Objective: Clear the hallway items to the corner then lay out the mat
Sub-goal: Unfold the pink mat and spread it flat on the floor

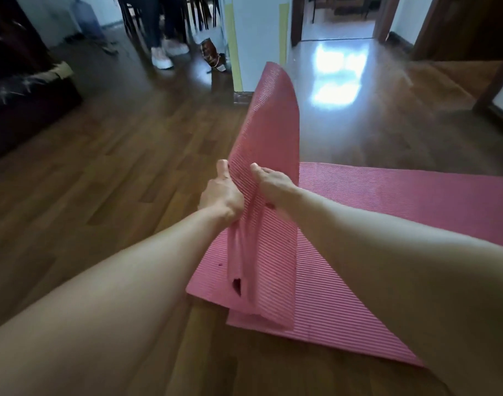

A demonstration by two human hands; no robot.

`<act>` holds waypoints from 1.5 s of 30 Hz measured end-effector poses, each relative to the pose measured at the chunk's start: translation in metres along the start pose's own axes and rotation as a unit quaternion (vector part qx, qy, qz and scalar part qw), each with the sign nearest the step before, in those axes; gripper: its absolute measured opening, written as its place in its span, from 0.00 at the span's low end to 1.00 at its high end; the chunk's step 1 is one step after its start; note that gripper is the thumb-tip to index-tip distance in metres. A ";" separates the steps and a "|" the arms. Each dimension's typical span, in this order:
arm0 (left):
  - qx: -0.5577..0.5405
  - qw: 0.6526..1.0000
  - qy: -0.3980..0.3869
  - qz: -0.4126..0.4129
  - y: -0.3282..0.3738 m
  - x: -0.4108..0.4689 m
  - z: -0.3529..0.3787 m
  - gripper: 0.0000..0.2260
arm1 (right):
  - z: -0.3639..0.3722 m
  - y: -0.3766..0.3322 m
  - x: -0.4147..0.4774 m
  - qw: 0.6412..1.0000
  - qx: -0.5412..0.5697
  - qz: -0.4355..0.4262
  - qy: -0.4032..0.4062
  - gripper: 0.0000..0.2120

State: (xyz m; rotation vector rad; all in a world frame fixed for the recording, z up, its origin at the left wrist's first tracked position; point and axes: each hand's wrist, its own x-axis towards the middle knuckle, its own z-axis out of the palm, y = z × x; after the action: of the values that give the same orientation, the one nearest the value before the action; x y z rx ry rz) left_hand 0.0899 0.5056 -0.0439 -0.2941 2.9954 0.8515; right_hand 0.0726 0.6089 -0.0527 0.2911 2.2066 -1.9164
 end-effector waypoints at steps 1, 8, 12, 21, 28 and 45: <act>0.025 1.000 0.008 -0.008 -0.011 0.005 -0.010 0.23 | 0.010 -0.004 -0.001 1.000 -0.012 0.003 -0.003 0.23; 0.197 0.976 0.080 -0.048 -0.095 0.022 -0.059 0.22 | 0.074 -0.013 -0.006 0.998 -0.054 0.022 -0.024 0.22; 0.279 0.956 0.087 -0.024 -0.129 0.032 -0.070 0.23 | 0.104 -0.008 -0.005 0.995 -0.077 0.036 -0.059 0.23; 0.337 0.941 0.014 -0.005 -0.184 0.050 -0.050 0.23 | 0.152 0.015 0.003 0.994 -0.091 0.038 -0.037 0.20; 0.180 0.950 -0.158 0.199 -0.170 0.050 0.015 0.25 | 0.153 0.035 0.016 0.993 -0.099 0.040 0.043 0.17; 0.281 0.883 -0.337 0.168 -0.215 0.055 0.071 0.33 | 0.117 0.108 0.022 0.950 -0.259 0.172 -0.035 0.28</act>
State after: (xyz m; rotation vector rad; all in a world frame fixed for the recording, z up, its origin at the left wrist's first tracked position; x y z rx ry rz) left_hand 0.0727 0.3535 -0.2201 0.4537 2.4706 0.0097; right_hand 0.0844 0.5083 -0.1780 0.4677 2.3216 -1.1081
